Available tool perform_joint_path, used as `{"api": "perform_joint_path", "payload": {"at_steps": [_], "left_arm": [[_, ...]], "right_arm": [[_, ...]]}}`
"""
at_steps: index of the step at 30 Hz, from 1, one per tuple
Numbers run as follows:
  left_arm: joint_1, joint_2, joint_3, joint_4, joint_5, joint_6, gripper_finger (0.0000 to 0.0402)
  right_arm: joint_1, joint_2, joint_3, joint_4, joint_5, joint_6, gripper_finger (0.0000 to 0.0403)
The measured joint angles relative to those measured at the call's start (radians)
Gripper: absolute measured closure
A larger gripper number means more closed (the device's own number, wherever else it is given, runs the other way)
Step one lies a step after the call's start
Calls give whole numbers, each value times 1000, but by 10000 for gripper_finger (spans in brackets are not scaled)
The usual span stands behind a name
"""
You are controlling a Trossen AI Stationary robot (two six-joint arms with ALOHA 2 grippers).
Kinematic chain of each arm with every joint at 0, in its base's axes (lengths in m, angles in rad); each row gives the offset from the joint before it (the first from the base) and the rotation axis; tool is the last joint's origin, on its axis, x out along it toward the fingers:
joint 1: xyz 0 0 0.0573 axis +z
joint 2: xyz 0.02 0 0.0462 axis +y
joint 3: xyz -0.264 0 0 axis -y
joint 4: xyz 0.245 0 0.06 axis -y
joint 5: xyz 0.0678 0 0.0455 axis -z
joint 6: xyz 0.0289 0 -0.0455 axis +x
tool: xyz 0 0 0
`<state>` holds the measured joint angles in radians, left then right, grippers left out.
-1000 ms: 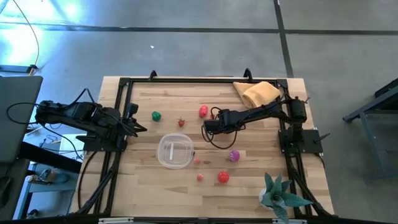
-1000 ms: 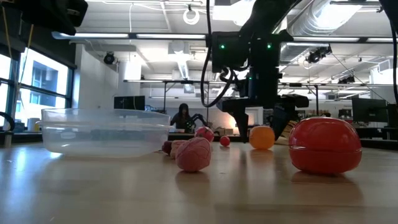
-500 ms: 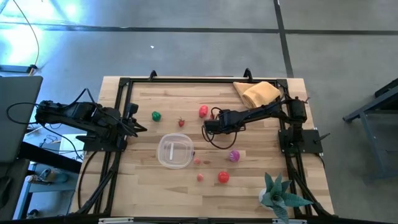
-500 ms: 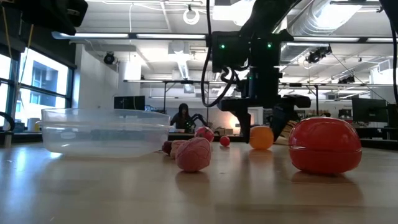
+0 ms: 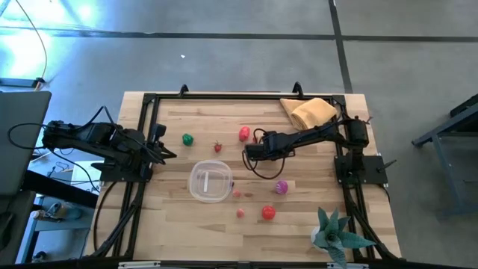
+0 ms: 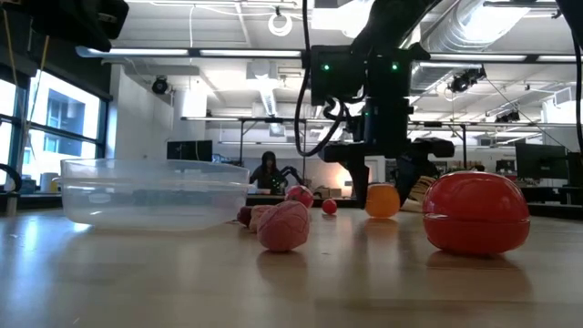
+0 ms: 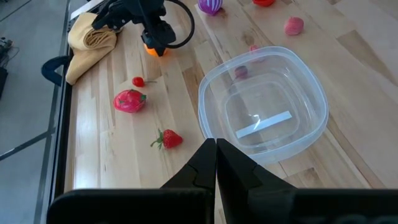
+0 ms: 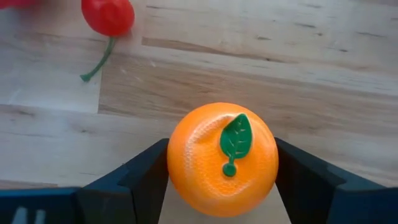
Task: Pick and placing Produce into tupperware
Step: Put the orange into the transparent container
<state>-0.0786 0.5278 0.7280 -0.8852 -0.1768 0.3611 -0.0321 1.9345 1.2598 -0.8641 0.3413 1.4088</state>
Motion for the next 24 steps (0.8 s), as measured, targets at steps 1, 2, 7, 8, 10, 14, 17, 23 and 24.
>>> {"api": "perform_joint_path", "payload": {"at_steps": [1,2,7,8,10,14,17,23,24], "left_arm": [[0,0,0,0,0,0,399],[0,0,0,0,0,0,399],[0,0,0,0,0,0,399],[0,0,0,0,0,0,399],[0,0,0,0,0,0,399],[0,0,0,0,0,0,399],[0,0,0,0,0,0,399],[0,0,0,0,0,0,399],[0,0,0,0,0,0,399]], "right_arm": [[1,-5,0,0,4,-5,163],[5,-14,0,1,12,-16,163],[44,-80,0,3,77,-68,163],[54,-95,0,10,92,-90,164],[74,-121,0,30,122,-152,164],[108,-173,0,97,148,-303,164],[130,-205,0,166,159,-427,164],[169,-240,1,333,165,-702,164],[174,-242,1,372,154,-759,164]]}}
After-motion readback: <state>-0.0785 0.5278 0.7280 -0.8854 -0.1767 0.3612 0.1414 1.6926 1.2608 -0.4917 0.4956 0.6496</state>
